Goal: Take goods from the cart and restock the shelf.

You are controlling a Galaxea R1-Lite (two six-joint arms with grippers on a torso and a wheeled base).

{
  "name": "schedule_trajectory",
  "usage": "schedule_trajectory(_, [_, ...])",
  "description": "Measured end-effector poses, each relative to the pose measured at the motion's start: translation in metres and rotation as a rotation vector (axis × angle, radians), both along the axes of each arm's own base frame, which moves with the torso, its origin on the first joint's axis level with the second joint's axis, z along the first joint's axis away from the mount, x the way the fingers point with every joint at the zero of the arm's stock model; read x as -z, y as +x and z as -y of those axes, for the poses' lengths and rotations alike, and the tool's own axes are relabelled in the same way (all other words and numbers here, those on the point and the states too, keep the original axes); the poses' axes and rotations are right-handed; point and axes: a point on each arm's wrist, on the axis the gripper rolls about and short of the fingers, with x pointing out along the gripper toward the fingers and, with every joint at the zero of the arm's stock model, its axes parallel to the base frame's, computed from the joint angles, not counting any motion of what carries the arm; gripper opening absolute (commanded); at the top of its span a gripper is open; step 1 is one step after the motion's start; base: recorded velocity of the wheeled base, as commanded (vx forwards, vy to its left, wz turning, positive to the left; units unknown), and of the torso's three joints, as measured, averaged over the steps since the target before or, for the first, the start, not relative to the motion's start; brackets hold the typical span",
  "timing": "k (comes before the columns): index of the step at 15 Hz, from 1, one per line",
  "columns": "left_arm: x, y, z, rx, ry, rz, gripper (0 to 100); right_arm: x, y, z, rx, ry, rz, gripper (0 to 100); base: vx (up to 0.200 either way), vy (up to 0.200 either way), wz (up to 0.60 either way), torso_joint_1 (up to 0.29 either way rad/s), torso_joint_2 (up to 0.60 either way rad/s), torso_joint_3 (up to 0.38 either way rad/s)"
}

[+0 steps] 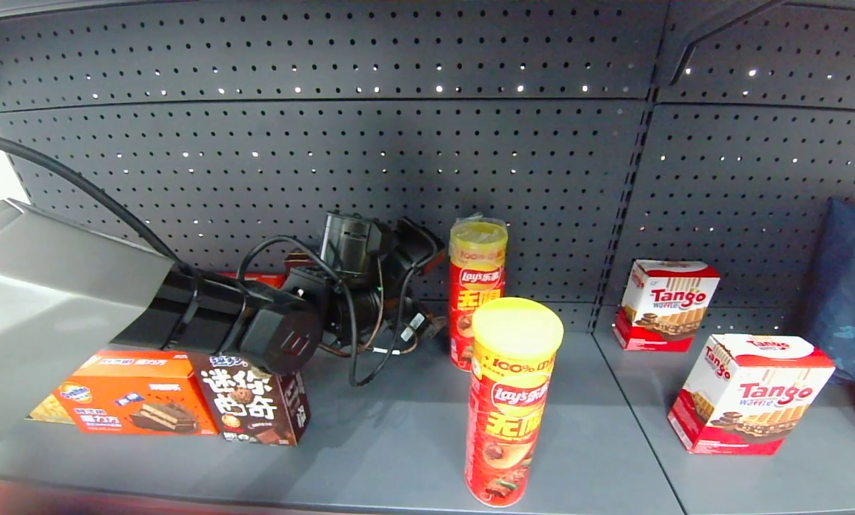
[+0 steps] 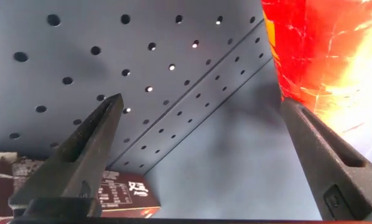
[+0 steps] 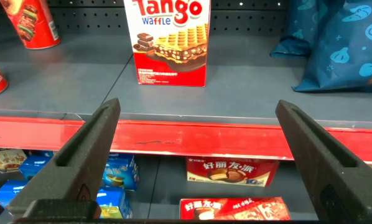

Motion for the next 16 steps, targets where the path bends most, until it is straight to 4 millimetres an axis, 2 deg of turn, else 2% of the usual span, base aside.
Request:
schedule_trajectory(6, [0.001,0.0,0.001,-0.001,0.001,-0.001,100,0.0,0.0,0.0,0.0,0.0,0.0,100,0.0,0.0,0.0,0.0,0.0,0.0])
schedule_trajectory(8, [-0.005,-0.001,-0.002,-0.004,-0.006,0.011,100,0.0,0.0,0.0,0.001,0.0,0.0,100,0.0,0.0,0.0,0.0,0.0,0.0])
schedule_trajectory(12, [-0.047,-0.016,-0.019,-0.032,-0.048,0.073,100,0.0,0.0,0.0,0.0,0.0,0.0,100,0.0,0.0,0.0,0.0,0.0,0.0])
schedule_trajectory(16, [-0.099,-0.052,-0.045,-0.124,-0.162,0.11,100,0.0,0.0,0.0,0.0,0.0,0.0,100,0.0,0.0,0.0,0.0,0.0,0.0])
